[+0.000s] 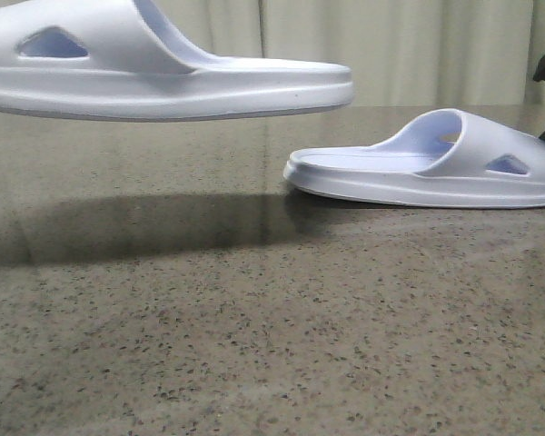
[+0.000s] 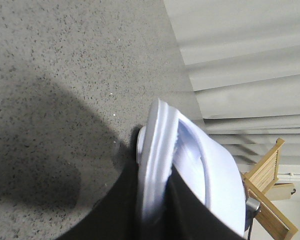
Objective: Insert blue slippers together front up
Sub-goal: 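Lower the right gripper onto the rim of the other slipper, then close the right gripper on the slipper rim and lift it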
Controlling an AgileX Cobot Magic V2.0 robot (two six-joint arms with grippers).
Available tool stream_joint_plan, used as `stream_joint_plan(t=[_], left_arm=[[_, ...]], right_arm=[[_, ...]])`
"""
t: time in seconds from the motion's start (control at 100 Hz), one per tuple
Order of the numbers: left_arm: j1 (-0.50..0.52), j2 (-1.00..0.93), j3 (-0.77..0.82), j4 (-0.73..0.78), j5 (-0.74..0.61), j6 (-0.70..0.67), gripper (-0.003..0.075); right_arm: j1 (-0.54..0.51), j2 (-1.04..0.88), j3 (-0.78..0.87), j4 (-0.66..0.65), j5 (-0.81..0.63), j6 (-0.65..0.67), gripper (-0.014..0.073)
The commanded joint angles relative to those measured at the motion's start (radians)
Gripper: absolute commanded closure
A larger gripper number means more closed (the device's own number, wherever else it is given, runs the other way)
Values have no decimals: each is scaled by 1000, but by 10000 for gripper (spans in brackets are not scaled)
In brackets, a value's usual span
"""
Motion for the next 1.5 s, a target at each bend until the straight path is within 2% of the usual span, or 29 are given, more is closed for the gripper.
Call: stream_joint_plan(t=[0.0,1.0,1.07,1.28,1.49], left_arm=[[1,-11,-25,-44,26,0,704],[1,-11,-25,-44,28,0,704],[1,-11,-25,-44,28,0,704],[1,-11,-25,-44,30,0,704],[1,-11,-25,-44,32,0,704]], right_arm=[[0,-7,-24,16,-29,-4,190],[0,-5,-24,197,146,-4,197],[0,-5,-24,204,146,-4,237],[0,-5,-24,222,148,-4,454],[0,-5,-24,222,127,-4,595]])
